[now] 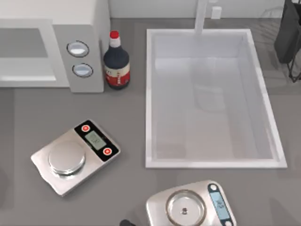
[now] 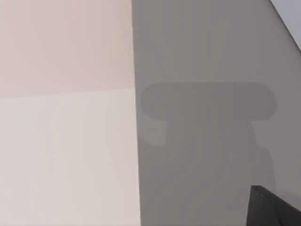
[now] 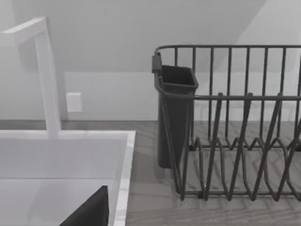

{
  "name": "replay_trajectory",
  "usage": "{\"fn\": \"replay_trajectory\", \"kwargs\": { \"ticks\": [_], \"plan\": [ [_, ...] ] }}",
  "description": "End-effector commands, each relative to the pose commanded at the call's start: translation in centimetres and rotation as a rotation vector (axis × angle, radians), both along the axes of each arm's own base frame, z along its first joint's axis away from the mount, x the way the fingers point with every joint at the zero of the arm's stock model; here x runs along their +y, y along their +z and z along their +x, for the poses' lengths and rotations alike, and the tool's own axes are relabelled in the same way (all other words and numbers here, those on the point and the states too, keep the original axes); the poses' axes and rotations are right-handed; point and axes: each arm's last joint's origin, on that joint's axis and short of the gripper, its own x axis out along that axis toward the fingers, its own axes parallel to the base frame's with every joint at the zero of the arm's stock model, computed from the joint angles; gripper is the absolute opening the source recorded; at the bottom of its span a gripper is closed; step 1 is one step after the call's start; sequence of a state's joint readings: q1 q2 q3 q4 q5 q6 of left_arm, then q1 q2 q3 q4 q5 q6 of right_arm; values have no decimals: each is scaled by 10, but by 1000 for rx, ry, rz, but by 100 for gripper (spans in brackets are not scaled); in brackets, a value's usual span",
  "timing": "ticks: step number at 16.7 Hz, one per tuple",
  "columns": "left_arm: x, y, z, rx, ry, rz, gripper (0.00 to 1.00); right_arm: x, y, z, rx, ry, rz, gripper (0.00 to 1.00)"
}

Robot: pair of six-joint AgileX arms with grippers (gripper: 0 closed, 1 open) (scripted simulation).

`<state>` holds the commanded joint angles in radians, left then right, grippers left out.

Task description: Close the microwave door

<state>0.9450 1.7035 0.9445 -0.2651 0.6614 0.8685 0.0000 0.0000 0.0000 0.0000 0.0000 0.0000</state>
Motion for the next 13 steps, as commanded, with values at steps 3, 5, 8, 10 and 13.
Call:
{"fn": "replay_trajectory", "kwargs": {
  "ticks": [3, 5, 8, 10, 13],
  "plan": [
    [-35, 5, 6, -24, -41, 12, 0, 0, 0, 0, 0, 0, 0, 100],
    [-55, 1, 3, -14, -36, -2, 0, 0, 0, 0, 0, 0, 0, 100],
    [-71, -9, -10, 32, 29, -42, 0, 0, 0, 0, 0, 0, 0, 100],
    [-72, -12, -15, 47, 57, -53, 0, 0, 0, 0, 0, 0, 0, 100],
    [-72, -12, -14, 48, 53, -57, 0, 0, 0, 0, 0, 0, 0, 100]
  ]
}}
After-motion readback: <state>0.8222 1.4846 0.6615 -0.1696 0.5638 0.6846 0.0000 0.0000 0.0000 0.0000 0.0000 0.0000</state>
